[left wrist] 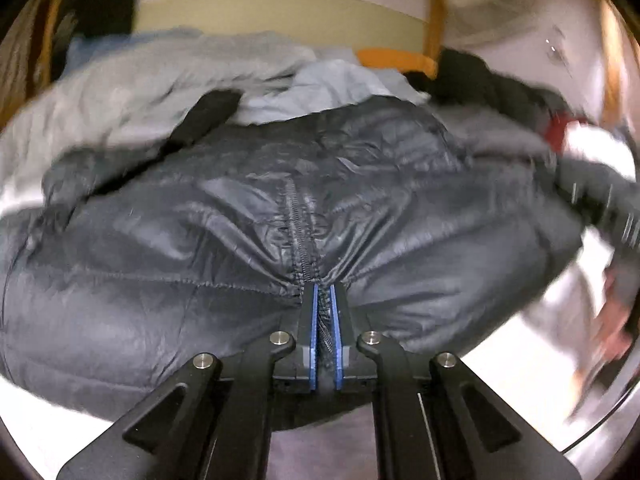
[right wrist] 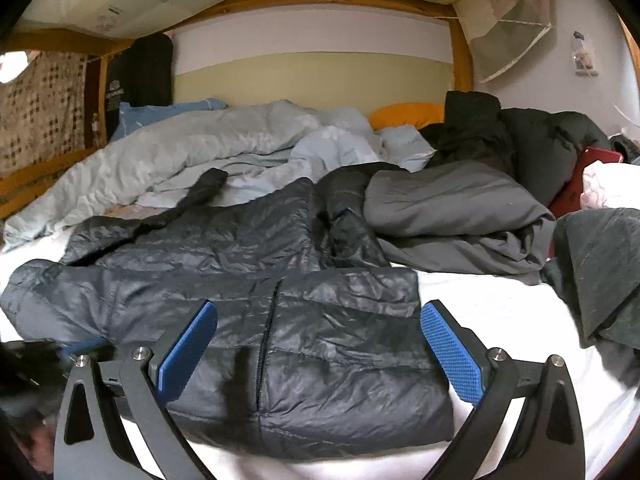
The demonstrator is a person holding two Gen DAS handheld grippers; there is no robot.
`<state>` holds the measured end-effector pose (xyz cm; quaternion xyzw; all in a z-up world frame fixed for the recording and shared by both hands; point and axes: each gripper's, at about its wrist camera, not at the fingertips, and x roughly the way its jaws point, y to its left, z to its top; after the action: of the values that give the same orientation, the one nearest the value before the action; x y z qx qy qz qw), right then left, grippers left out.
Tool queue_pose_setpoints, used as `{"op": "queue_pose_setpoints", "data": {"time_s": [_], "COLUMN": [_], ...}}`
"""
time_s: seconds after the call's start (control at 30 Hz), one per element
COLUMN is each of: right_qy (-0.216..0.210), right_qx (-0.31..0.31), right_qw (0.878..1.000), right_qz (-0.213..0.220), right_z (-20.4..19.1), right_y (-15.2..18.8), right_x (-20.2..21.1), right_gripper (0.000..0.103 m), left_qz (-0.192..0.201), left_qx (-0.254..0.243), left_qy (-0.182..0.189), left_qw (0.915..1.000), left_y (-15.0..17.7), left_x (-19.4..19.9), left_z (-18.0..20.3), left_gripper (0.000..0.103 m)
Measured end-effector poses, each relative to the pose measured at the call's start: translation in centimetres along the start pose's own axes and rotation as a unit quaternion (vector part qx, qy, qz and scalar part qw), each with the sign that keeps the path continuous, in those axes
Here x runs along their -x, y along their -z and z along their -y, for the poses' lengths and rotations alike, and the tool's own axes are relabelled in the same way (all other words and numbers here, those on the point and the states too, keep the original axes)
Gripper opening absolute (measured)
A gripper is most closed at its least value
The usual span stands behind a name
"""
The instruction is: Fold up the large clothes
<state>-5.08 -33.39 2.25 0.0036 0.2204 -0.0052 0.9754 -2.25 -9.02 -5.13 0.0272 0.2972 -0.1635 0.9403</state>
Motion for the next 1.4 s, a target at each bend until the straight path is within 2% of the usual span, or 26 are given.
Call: {"op": "queue_pose_setpoints", "data": {"time_s": [0.03,0.07,0.1,0.13,0.17,0.2,0.37,0.43,0.5,0.53,0.63,0.73,0.87,0.93,1.13,1.2,1.23,1.27,1.33,1.4], "right_qy": [-0.028,-0.063,-0.098,-0.118,-0.140,-0.163,-0.246,-0.272,-0.314,-0.320,-0.301,-0.266,-0.207,-0.193,-0.183,-0.163,-0.158,-0.156,-0.143,-0.123], "right_qx": [-0.002,-0.005,-0.009,-0.012,-0.016,-0.022,-0.045,-0.048,-0.034,-0.017,0.020,0.028,0.045,0.055,0.039,0.051,0.053,0.051,0.045,0.057], "right_qw": [1.000,0.998,0.995,0.993,0.990,0.985,0.963,0.953,0.937,0.933,0.929,0.933,0.945,0.947,0.954,0.964,0.968,0.971,0.979,0.984], "right_qz": [0.001,-0.001,-0.010,-0.019,-0.031,-0.043,-0.104,-0.123,-0.149,-0.165,-0.214,-0.239,-0.250,-0.253,-0.235,-0.203,-0.189,-0.174,-0.140,-0.115], "right_z": [0.0,-0.1,-0.2,-0.3,-0.4,-0.6,-2.8,-4.3,-6.8,-8.3,-12.3,-14.6,-15.7,-16.0,-15.0,-14.7,-14.6,-14.2,-12.7,-11.7], "right_y": [-0.1,-0.2,-0.3,-0.4,-0.5,-0.6,-2.5,-3.4,-4.3,-4.6,-4.2,-3.3,-1.2,-0.1,0.0,-0.5,-0.9,-1.2,-2.0,-2.5], "right_x": [0.2,0.4,0.5,0.4,0.2,0.0,-1.4,-2.2,-3.4,-4.4,-7.4,-10.0,-13.0,-14.0,-13.2,-11.2,-10.4,-9.3,-6.8,-5.0], "right_gripper": [0.102,0.091,0.070,0.061,0.044,0.033,0.024,0.024,0.024,0.024,0.024,0.024,0.024,0.024,0.024,0.024,0.024,0.024,0.025,0.025], "left_qz": [0.008,0.013,0.014,0.017,0.022,0.026,0.027,0.022,0.020,0.020,0.023,0.024,0.024,0.015,0.014,0.003,-0.005,-0.004,0.018,0.027], "left_qx": [-0.019,-0.019,-0.017,-0.016,-0.013,-0.009,0.014,0.029,0.050,0.058,0.061,0.062,0.113,0.139,0.133,0.149,0.162,0.166,0.150,0.141], "left_qy": [-0.006,-0.008,-0.010,-0.009,-0.006,-0.001,0.019,0.036,0.054,0.062,0.063,0.061,0.122,0.135,0.131,0.154,0.183,0.190,0.144,0.108], "left_qw": [0.9998,0.9997,0.9997,0.9997,0.9997,0.9996,0.9994,0.9987,0.9970,0.9962,0.9959,0.9959,0.9858,0.9810,0.9823,0.9767,0.9698,0.9676,0.9780,0.9837], "left_y": [0.5,0.6,0.6,0.7,0.8,0.9,0.9,0.8,0.8,0.8,0.9,0.9,1.1,0.9,0.9,0.6,0.3,0.0,-1.3,-3.0], "left_x": [-0.1,0.0,0.0,0.1,0.1,0.2,0.4,0.3,0.3,0.3,0.4,0.5,0.2,-0.4,-0.2,-0.2,-0.1,0.4,2.5,4.4], "left_z": [0.3,0.4,0.5,0.5,0.4,0.2,-0.6,-1.2,-1.9,-2.1,-2.1,-2.0,-4.1,-4.9,-4.6,-5.2,-5.8,-6.3,-7.0,-8.0], "left_gripper": [0.007,0.007,0.007,0.007,0.007,0.007,0.007,0.007,0.007,0.007,0.007,0.007,0.007,0.007,0.007,0.006,0.007,0.007,0.007,0.008]}}
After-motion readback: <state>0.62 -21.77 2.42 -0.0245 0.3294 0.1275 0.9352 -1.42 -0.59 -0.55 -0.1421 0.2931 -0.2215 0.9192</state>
